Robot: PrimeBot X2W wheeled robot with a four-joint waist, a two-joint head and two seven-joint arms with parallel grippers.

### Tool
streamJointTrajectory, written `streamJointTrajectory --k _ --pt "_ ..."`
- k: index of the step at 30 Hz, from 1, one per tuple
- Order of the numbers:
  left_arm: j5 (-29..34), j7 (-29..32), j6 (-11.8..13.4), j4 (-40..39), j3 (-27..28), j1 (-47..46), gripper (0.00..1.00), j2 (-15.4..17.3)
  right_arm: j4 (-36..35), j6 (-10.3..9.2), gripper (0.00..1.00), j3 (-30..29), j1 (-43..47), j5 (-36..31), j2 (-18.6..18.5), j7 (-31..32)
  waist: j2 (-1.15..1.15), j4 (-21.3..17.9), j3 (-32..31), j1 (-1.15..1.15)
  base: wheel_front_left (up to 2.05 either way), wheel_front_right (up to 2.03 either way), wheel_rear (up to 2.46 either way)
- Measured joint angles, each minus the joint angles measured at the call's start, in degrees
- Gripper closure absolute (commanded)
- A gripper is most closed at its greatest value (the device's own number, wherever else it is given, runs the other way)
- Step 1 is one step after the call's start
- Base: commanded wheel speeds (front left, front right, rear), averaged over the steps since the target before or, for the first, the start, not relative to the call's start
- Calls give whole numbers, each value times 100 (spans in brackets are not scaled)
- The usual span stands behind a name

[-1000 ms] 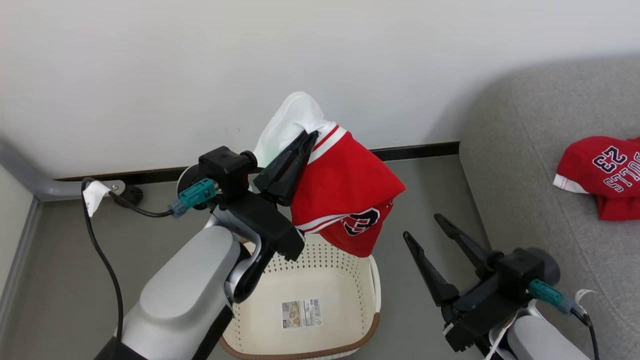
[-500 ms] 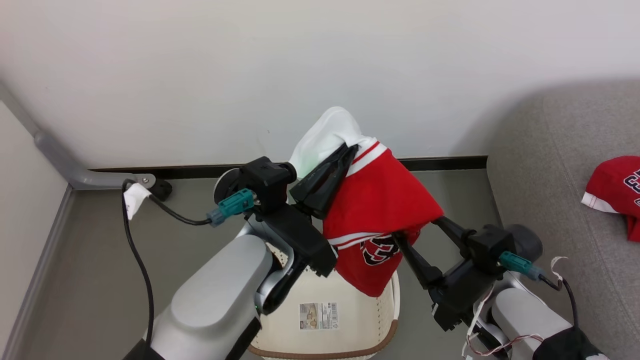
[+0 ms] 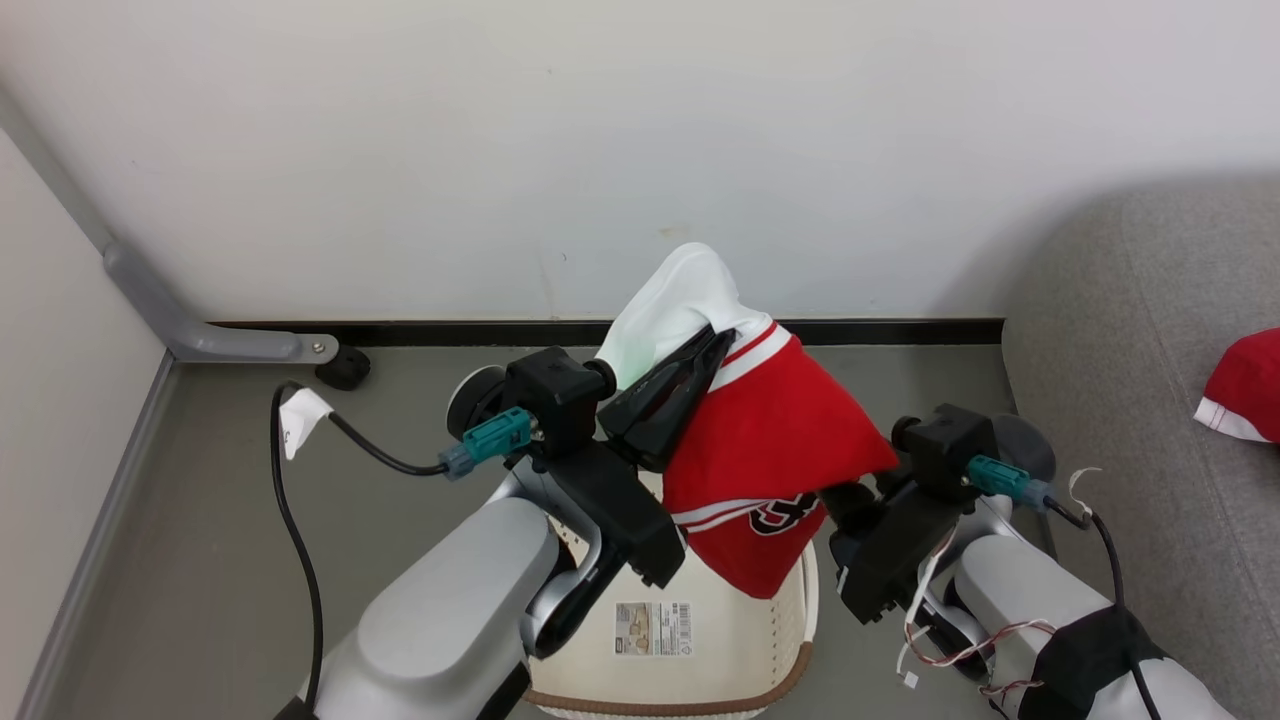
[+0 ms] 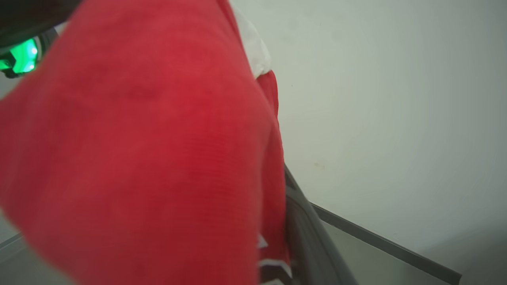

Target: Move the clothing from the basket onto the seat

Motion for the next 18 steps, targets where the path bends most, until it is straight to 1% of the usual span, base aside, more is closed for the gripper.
streamJointTrajectory --k 7,14,16,17,18 --pt "-5 0 -1 49 9 90 100 94 43 0 100 -2 -1 307 5 1 0 2 -15 0 0 0 0" --pt "-41 0 -4 80 40 265 100 236 -24 0 100 -218 0 530 5 1 0 -61 -26 0 0 0 0" --pt "-43 0 -4 82 12 352 95 267 -48 0 100 -287 -1 622 1 1 0 -89 -21 0 0 0 0" --pt "-43 0 -4 91 -12 376 86 263 -49 0 100 -331 -1 646 -2 1 0 -105 -16 0 0 0 0" --pt "-43 0 -5 93 -34 421 0 253 -59 0 100 -415 -1 665 -38 1 0 -131 -8 0 0 0 0"
